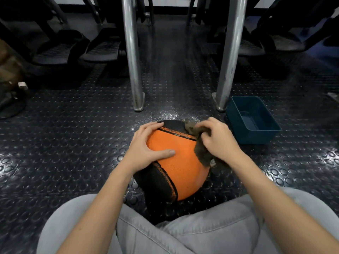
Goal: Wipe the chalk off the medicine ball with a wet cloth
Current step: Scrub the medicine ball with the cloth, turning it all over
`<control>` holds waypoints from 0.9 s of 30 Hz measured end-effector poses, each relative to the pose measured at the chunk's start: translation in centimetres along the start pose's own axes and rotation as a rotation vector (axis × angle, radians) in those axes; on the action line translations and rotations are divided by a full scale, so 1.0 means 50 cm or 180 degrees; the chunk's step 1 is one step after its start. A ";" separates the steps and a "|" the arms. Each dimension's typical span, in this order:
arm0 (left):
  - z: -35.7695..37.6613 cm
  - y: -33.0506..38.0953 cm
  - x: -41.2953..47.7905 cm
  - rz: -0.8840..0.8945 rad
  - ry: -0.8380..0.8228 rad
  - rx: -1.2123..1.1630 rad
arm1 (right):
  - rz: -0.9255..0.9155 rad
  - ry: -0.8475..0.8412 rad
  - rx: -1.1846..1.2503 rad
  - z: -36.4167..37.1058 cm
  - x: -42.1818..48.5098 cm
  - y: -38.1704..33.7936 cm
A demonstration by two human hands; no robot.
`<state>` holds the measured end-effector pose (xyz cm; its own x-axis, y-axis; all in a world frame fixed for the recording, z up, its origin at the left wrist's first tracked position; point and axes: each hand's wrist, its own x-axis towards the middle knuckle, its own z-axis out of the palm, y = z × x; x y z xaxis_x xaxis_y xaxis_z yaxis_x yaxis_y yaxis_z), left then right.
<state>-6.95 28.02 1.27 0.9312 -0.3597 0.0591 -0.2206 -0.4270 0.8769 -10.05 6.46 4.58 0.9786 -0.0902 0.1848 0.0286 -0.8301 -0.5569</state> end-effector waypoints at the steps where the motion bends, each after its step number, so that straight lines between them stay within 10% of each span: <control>1: 0.002 0.001 0.001 0.0019 0.0039 -0.0008 | -0.0056 0.0045 0.0018 0.001 -0.009 -0.009; 5: -0.007 -0.005 0.000 0.0032 0.0029 -0.0052 | -0.0686 -0.0017 0.0278 0.019 -0.079 -0.060; 11: -0.005 -0.002 0.002 0.0050 -0.0195 -0.0044 | 0.0290 -0.0013 0.0113 0.002 0.002 0.006; 16: -0.006 -0.013 0.003 0.0147 -0.0150 -0.0096 | -0.0432 -0.0082 0.0614 0.004 -0.065 -0.053; 23: -0.026 -0.015 0.023 0.0120 -0.0580 0.0106 | 0.0366 -0.0143 0.0383 -0.006 0.012 -0.007; 27: -0.005 -0.016 0.028 0.0591 0.0790 0.0280 | -0.0168 -0.0190 0.0358 0.006 -0.048 -0.050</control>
<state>-5.39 28.06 0.77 0.9127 -0.2293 0.3382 -0.4074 -0.4470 0.7964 -12.40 8.92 5.32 0.9854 -0.0122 0.1695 0.0998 -0.7656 -0.6355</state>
